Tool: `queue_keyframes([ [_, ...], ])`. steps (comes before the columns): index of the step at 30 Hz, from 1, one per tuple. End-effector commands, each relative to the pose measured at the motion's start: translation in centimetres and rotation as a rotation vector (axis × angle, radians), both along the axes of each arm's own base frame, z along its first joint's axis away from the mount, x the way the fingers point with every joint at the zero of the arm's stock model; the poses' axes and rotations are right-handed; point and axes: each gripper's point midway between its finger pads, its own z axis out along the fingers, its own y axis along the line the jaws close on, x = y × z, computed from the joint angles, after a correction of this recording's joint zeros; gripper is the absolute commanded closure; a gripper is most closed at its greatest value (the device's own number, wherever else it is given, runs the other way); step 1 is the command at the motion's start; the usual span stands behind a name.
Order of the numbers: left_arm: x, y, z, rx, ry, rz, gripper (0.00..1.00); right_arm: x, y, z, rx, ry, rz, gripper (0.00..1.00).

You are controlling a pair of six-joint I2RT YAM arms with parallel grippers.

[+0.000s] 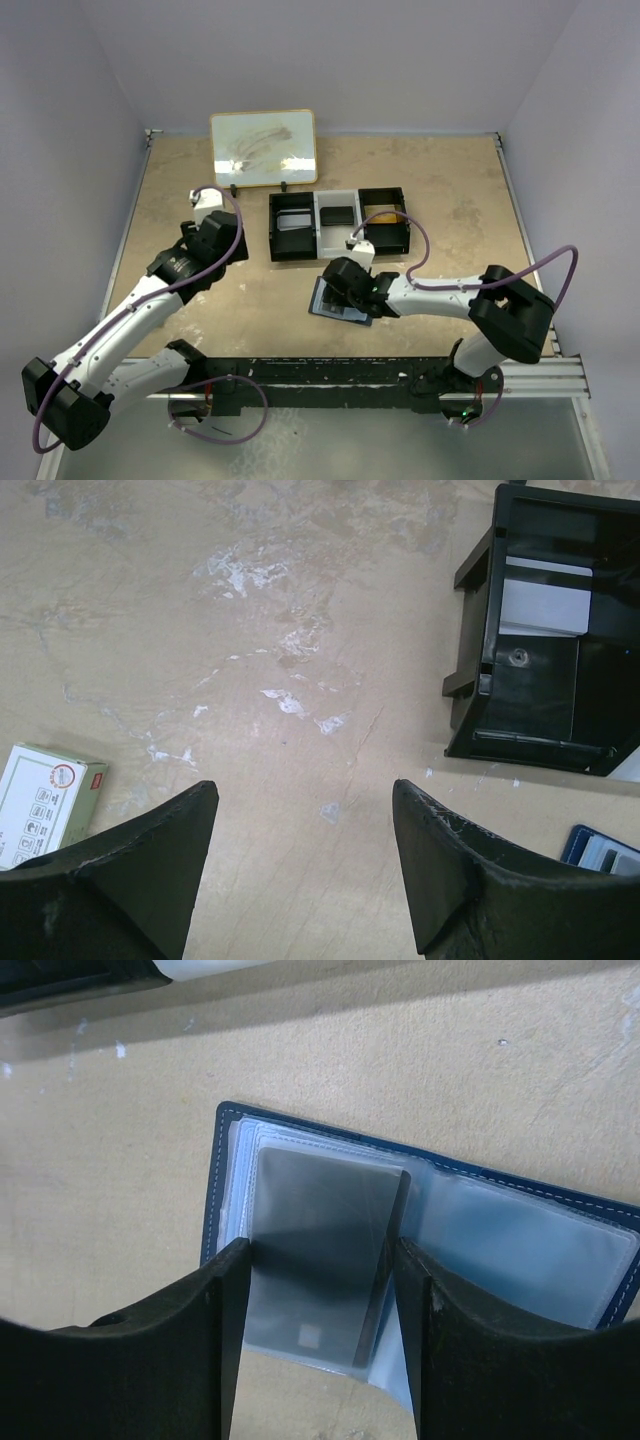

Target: Take the credit cards out of the card holder

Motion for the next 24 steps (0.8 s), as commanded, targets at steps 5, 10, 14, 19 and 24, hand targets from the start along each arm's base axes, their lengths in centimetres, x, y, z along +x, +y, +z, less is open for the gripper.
queue_keyframes([
  [5, 0.2, -4.0, -0.1, -0.143, 0.011, -0.179, 0.32, -2.5, 0.8, -2.6, 0.139, 0.102, 0.081, 0.47],
  [10, -0.9, -9.0, -0.5, -0.462, -0.009, -0.276, 0.36, -2.4, 0.7, -2.6, 0.182, 0.105, 0.078, 0.48],
  [14, -2.2, -12.9, -1.9, -0.664, 0.025, -0.353, 0.39, -2.5, 0.4, -2.8, 0.186, 0.112, 0.077, 0.48],
  [19, -4.0, -14.2, -4.7, -0.582, 0.061, -0.324, 0.41, -1.8, -0.2, -2.6, 0.105, 0.102, 0.07, 0.41],
  [24, -4.0, -12.3, -3.8, -0.574, -0.037, -0.192, 0.44, -0.6, -0.9, -2.2, -0.039, 0.068, 0.085, 0.32],
])
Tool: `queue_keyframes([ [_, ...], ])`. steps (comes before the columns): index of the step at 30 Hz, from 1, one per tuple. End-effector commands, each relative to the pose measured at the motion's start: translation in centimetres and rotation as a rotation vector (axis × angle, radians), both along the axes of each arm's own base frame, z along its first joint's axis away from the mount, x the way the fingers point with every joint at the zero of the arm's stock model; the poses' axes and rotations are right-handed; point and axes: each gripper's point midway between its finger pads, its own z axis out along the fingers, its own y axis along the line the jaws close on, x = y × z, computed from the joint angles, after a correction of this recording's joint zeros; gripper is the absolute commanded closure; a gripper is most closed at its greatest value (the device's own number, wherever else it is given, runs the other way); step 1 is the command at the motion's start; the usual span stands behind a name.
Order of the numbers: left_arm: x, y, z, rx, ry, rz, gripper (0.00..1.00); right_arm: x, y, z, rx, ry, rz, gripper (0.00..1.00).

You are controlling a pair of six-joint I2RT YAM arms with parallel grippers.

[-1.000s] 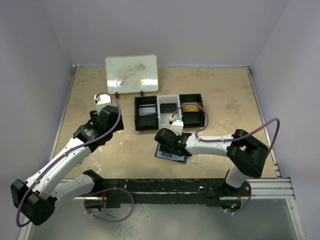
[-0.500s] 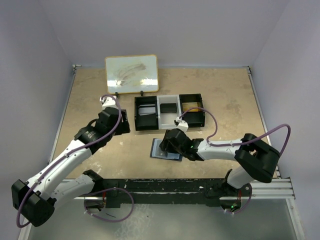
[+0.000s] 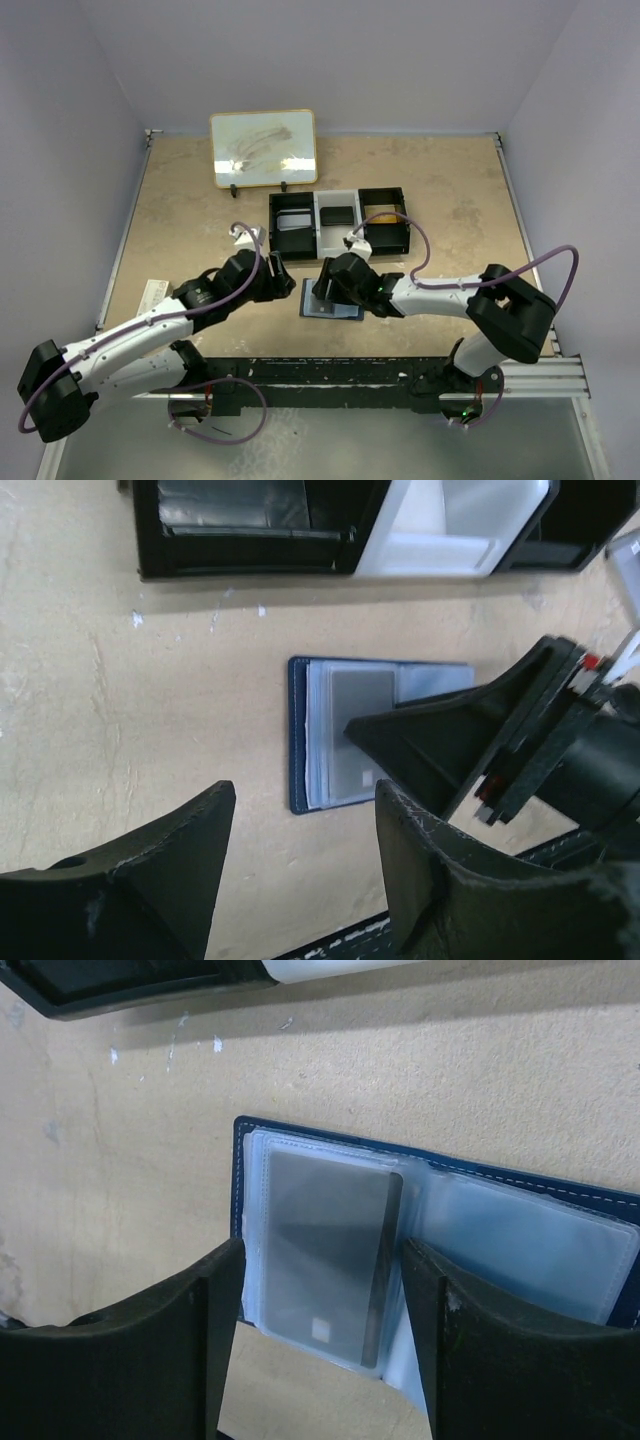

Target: Take the credit cards out of the card holder

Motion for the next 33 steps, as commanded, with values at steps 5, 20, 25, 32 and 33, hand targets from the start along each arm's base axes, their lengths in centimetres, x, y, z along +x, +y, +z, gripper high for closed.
queue_keyframes([
  [5, 1.8, 4.3, 4.3, -0.092, -0.162, 0.304, 0.44, -0.9, -4.3, -4.0, -0.391, 0.079, 0.011, 0.31],
  [20, 0.8, 6.5, 4.7, -0.039, -0.149, 0.347, 0.43, -0.9, -4.4, -5.3, -0.582, 0.1, 0.006, 0.33],
  [25, 0.8, 6.4, 4.7, -0.041, -0.147, 0.342, 0.43, -2.0, -3.4, -5.7, -0.494, 0.125, 0.065, 0.37],
  [32, 0.4, 4.4, 3.7, -0.066, -0.114, 0.247, 0.42, -2.9, 0.1, -5.1, -0.238, 0.132, 0.163, 0.37],
  [33, 0.3, 3.9, 3.6, -0.075, -0.105, 0.227, 0.42, -2.9, 0.2, -5.1, -0.22, 0.138, 0.166, 0.37],
])
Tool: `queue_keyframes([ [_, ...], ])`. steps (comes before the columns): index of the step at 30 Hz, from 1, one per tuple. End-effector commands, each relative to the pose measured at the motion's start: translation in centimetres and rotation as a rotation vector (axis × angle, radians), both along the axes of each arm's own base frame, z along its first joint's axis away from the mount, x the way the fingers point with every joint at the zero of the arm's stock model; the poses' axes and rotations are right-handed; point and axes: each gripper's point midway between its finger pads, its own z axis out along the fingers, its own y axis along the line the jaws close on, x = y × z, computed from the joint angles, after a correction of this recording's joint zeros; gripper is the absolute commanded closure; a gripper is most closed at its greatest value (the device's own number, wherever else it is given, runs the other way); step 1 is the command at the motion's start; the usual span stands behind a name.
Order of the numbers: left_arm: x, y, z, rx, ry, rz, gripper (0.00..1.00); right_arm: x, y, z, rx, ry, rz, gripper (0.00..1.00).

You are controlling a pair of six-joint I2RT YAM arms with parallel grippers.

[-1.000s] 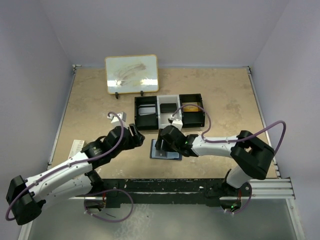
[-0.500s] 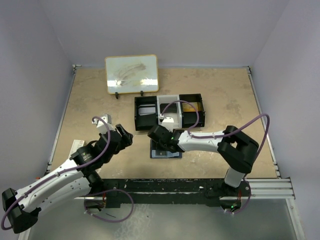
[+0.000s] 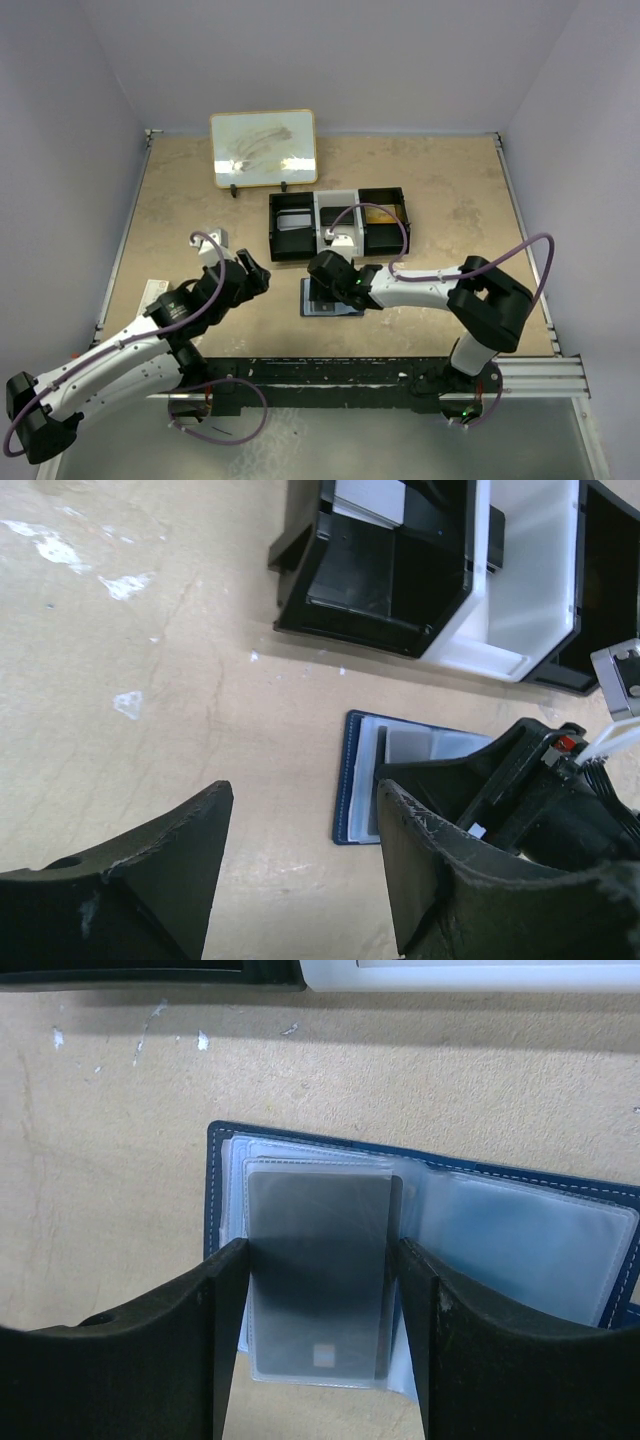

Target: Take the credit cards out of the card holder

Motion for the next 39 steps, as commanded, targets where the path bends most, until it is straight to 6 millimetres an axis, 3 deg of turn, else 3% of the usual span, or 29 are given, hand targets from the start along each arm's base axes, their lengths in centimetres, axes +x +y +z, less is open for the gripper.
queue_keyframes([
  [1, 0.0, -2.6, 0.8, -0.07, -0.011, -0.097, 0.42, -3.3, -0.6, -4.2, 0.031, 0.175, 0.072, 0.37],
  [14, -1.4, -10.1, -2.8, -0.284, 0.064, -0.366, 0.42, -2.9, -1.0, -4.2, 0.126, 0.191, 0.049, 0.41],
  [20, -1.6, -10.7, -4.7, -0.305, 0.075, -0.373, 0.49, -3.0, -1.1, -4.7, 0.124, 0.202, 0.047, 0.41],
  [27, -1.6, -12.1, -4.4, -0.355, 0.049, -0.413, 0.54, -3.0, -1.0, -4.6, 0.134, 0.204, 0.053, 0.41],
  [31, -1.3, -12.3, -5.5, -0.329, 0.064, -0.409, 0.59, -2.9, -0.9, -4.5, 0.139, 0.202, 0.055, 0.41],
  [39, -0.8, -12.6, -6.3, -0.331, 0.054, -0.398, 0.61, -3.0, -0.8, -4.6, 0.145, 0.209, 0.061, 0.41],
])
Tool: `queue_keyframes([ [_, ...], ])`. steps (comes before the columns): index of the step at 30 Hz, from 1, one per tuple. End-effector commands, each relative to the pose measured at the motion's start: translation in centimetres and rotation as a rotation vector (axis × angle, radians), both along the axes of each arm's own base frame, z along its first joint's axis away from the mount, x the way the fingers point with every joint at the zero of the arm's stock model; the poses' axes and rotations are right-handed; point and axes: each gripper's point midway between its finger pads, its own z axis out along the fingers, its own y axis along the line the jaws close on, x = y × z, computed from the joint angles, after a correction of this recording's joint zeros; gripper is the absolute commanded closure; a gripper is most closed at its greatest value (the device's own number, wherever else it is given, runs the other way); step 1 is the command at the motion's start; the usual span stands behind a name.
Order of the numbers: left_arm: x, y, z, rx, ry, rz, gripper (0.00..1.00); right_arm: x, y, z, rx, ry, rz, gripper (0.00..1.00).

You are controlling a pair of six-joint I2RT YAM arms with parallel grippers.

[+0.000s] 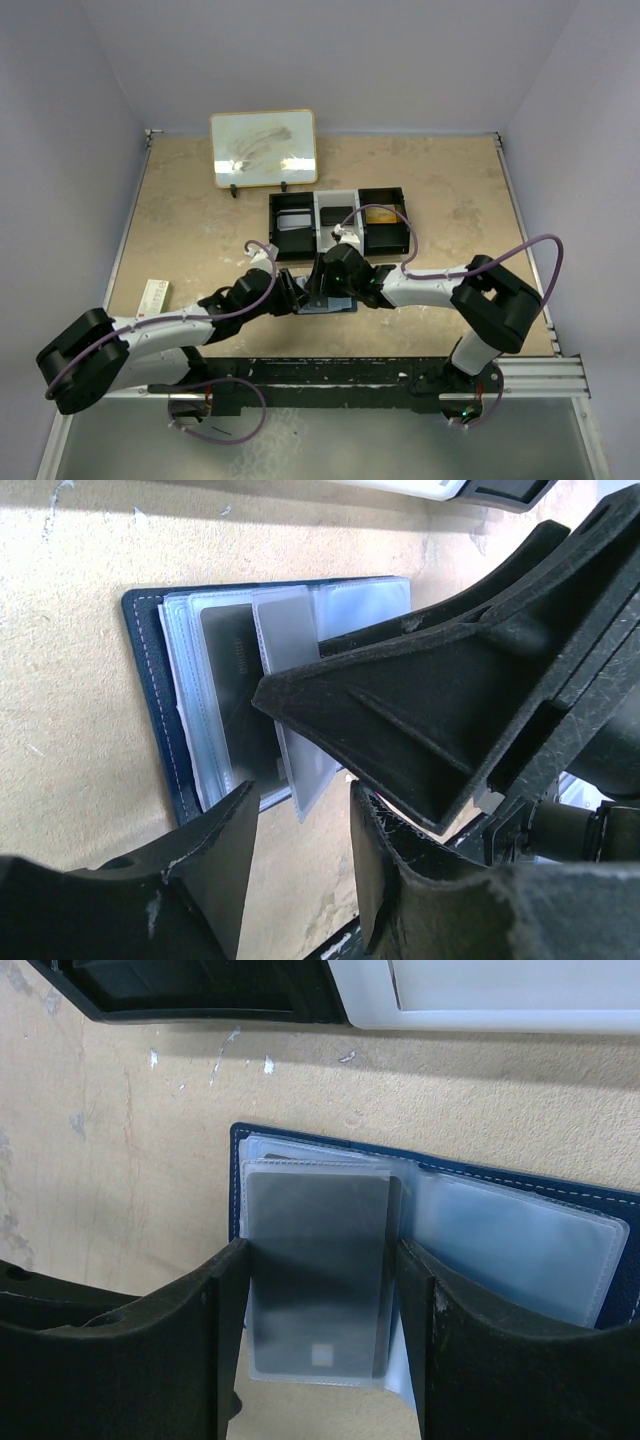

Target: Take the credit cards out of the card holder

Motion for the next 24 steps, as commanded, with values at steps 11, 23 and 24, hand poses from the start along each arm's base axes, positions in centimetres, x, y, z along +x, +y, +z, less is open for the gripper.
queue_keyframes([
  [11, 1.6, -2.7, 1.2, -0.102, -0.061, 0.0, 0.75, -3.4, -1.7, -4.2, -0.081, 0.143, 0.063, 0.41],
  [23, 2.0, -1.3, 1.2, -0.005, -0.054, 0.04, 0.85, -1.9, -2.7, 0.3, -0.023, 0.062, 0.032, 0.32],
  [24, 1.9, -1.3, 1.2, 0.004, -0.052, 0.038, 0.84, -1.7, -3.0, 0.7, -0.02, 0.056, 0.026, 0.31],
])
